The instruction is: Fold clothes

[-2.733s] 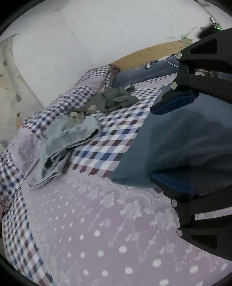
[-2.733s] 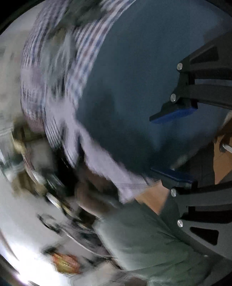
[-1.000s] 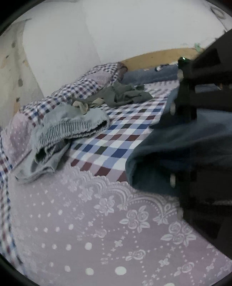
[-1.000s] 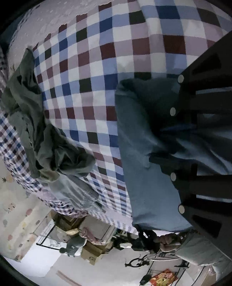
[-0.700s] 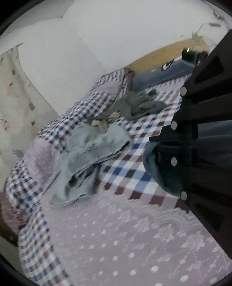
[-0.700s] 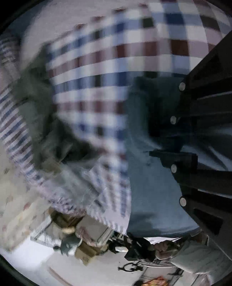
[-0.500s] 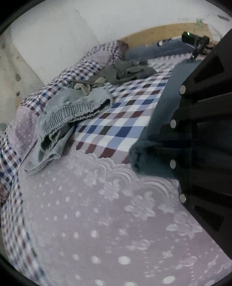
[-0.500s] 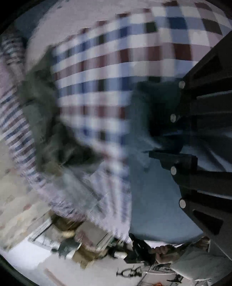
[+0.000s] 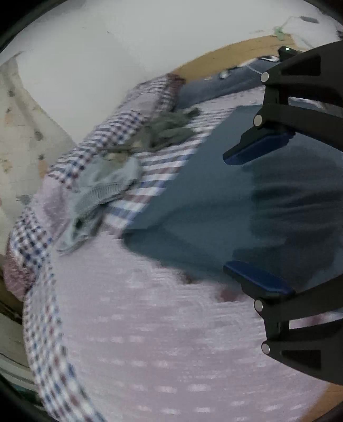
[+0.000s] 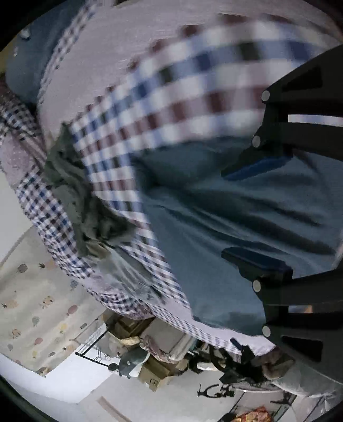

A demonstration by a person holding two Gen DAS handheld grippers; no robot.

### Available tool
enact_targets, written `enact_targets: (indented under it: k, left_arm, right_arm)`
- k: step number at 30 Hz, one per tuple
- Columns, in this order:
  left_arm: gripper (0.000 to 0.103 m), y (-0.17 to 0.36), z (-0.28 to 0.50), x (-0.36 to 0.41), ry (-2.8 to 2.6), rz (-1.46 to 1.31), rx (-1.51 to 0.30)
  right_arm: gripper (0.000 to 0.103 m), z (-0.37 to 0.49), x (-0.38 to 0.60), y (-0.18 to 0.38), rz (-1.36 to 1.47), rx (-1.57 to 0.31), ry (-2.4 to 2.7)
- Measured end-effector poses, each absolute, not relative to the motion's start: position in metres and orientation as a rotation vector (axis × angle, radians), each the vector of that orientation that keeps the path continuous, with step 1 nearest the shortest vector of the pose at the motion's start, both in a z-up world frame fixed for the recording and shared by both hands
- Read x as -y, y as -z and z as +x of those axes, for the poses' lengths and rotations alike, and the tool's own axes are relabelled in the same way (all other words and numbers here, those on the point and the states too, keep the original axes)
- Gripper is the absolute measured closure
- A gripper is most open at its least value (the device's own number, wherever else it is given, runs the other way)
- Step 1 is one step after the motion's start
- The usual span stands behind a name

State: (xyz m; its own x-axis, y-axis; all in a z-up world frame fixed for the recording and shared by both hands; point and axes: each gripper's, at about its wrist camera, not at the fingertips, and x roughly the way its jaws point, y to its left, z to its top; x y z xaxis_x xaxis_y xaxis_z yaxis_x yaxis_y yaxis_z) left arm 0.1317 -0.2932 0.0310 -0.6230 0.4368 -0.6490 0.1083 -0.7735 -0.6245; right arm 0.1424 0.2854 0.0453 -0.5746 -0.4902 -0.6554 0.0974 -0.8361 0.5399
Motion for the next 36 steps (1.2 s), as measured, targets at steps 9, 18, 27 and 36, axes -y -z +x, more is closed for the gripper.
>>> enact_targets:
  k: [9, 18, 27, 36]
  left_arm:
    - [0.024, 0.028, 0.206, 0.19, -2.275, -1.599, 0.832]
    - [0.035, 0.04, 0.214, 0.166, -2.335, -1.684, 0.791]
    - [0.094, 0.025, 0.218, 0.18, -2.172, -1.546, 1.002]
    - [0.094, -0.025, 0.199, 0.211, -2.168, -1.273, 1.127]
  right_arm:
    - [0.047, 0.221, -0.206, 0.005, 1.396, 0.642, 2.134]
    - [0.047, 0.224, -0.166, 0.031, 1.515, 0.498, 2.145]
    - [0.097, 0.219, -0.161, 0.029, 1.49, 0.524, 2.087]
    - [0.098, 0.206, -0.182, -0.031, 1.221, 0.666, 2.106]
